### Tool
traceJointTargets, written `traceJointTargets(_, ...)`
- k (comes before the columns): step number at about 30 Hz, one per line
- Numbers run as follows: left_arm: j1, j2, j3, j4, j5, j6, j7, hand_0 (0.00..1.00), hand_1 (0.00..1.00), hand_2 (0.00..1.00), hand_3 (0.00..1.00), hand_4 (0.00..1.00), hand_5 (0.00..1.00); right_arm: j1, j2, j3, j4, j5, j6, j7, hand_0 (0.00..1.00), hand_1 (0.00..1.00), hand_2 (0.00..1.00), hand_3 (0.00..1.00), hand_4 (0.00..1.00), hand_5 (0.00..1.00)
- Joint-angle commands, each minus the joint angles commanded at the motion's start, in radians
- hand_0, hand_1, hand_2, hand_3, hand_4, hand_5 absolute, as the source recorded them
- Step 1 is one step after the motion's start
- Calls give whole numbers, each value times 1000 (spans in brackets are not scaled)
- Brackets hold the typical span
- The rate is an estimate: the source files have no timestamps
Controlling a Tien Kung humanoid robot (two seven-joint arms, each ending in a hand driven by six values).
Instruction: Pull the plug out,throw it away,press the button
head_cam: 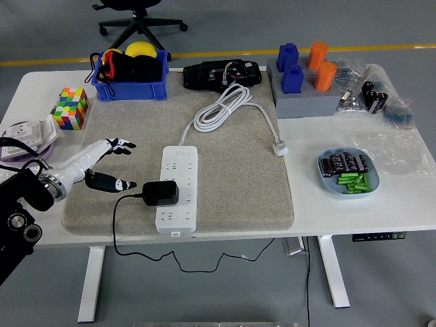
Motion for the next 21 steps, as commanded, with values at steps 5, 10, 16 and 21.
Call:
traceJointTargets(5,-3,20,45,-42,-32,-15,5,847,844,805,855,928,214,1,-1,-4,1,3,0,0,728,680,662,635,743,596)
traceJointTargets(10,-17,29,109,-63,-59,-45,9,847,844,805,855,928,214,4,-4,-7,2,4,0,0,728,680,662,635,743,596)
traceJointTargets(16,-37,13,166,-50,-49,-48,9,852,841,800,857,965,216,5,-4,-14,1,6,0,0,728,680,662,634,743,596)
traceJointTargets(21,-47,-4,195,-29,33,-30,-5,851,807,775,844,986,64,4,-5,-19,1,6,1,0,729,680,662,634,743,596)
